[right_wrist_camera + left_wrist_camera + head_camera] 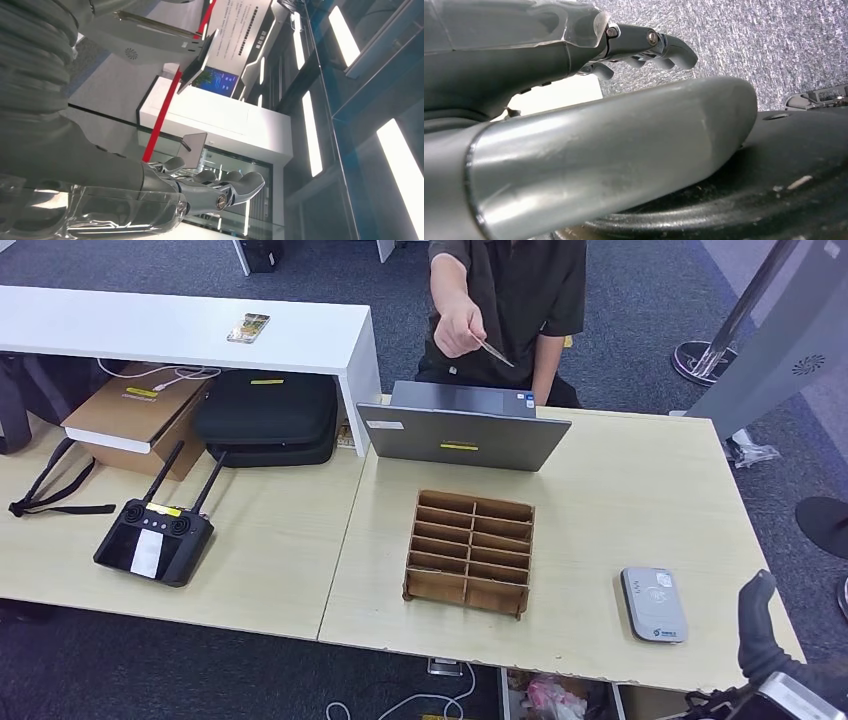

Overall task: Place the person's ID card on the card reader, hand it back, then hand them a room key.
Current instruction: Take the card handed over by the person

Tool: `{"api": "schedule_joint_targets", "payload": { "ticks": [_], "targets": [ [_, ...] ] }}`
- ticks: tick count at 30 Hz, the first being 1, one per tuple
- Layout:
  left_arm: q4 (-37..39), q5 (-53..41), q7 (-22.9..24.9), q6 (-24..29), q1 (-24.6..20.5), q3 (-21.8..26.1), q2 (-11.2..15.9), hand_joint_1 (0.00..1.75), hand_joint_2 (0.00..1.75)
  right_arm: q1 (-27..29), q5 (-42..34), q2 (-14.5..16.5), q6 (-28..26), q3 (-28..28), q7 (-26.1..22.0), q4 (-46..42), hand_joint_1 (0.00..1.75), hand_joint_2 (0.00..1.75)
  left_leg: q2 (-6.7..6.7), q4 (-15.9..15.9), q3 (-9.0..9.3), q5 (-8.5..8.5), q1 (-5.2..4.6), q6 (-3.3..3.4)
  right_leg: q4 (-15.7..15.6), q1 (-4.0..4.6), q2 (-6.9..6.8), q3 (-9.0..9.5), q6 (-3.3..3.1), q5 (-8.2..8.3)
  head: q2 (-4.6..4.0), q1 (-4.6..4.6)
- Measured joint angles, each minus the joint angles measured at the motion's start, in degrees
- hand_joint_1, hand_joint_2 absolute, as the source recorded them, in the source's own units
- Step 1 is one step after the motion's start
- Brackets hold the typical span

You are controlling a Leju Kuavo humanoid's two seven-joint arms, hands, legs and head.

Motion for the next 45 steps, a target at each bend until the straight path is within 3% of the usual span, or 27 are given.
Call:
{"api": "schedule_joint_targets", "payload": {
  "ticks": [12, 16, 20, 25, 28, 35, 45],
  "targets": [
    [0.0, -0.05, 0.02, -0.07, 0.0, 0.04, 0.0, 0.0, 0.0, -0.07, 0.25, 0.0, 0.0, 0.0, 0.0, 0.2, 0.0, 1.75, 0.0, 0.0, -0.02, 0.0, 0.0, 0.0, 0.0, 0.0, 0.0, 0.0, 0.0, 0.0, 0.0, 0.01],
    [0.0, -0.79, -0.04, -0.27, -0.04, 0.05, 0.03, 0.0, 0.0, -1.42, 5.38, -0.07, 0.01, 0.02, 0.06, 0.98, 0.0, 1.75, 0.01, 0.0, -0.08, 0.0, 0.0, 0.0, 0.02, 0.0, 0.0, 0.01, 0.0, 0.01, 0.0, 0.01],
    [0.0, -1.49, -0.34, -1.2, -0.17, 0.04, 0.33, 0.0, 0.0, -7.62, 13.99, -0.45, 0.05, 0.47, 4.85, 5.9, 0.0, 1.75, 0.02, 0.0, -0.08, 0.07, 0.01, -0.03, 0.04, 0.01, 0.03, 0.03, 0.03, 0.07, 0.0, 0.02],
    [0.0, -3.75, -0.44, -2.85, -0.61, -0.43, 0.92, 0.0, 0.0, -22.2, 21.25, -0.98, 2.67, 6.22, 22.74, 19.28, 0.0, 1.75, 0.18, 0.0, -0.08, 0.34, 0.01, -0.11, 0.09, 0.0, 0.23, -0.14, -0.05, 0.34, 0.0, -0.01],
    [0.0, -4.67, -0.45, -3.71, -0.83, -0.93, 1.27, 0.0, 0.0, -30.88, 23.69, -1.48, 6.33, 10.2, 28.67, 28.43, 0.0, 1.75, 0.11, 0.0, -0.12, 0.49, 0.02, -0.14, 0.11, 0.01, 0.18, -0.21, -0.09, 0.42, 0.0, -0.01],
    [0.0, -5.29, -0.45, -5.13, -0.91, -1.61, 1.86, 0.0, 0.0, -42.93, 27.38, -1.74, 10.93, 17.57, 32.22, 43.67, 0.0, 1.75, 0.05, 0.0, -0.17, 0.58, 0.03, -0.15, 0.13, 0.02, 0.13, -0.28, -0.14, 0.46, 0.0, -0.01],
    [0.01, -4.69, -0.68, -5.73, -0.9, -1.61, 2.31, 0.0, 0.0, -47.78, 28.43, -1.76, 13.05, 21.73, 34.05, 51.05, 0.0, 1.75, 0.06, 0.0, -0.27, 0.57, 0.02, -0.14, 0.1, 0.01, 0.13, -0.36, -0.13, 0.46, 0.0, -0.01]
  ]
}}
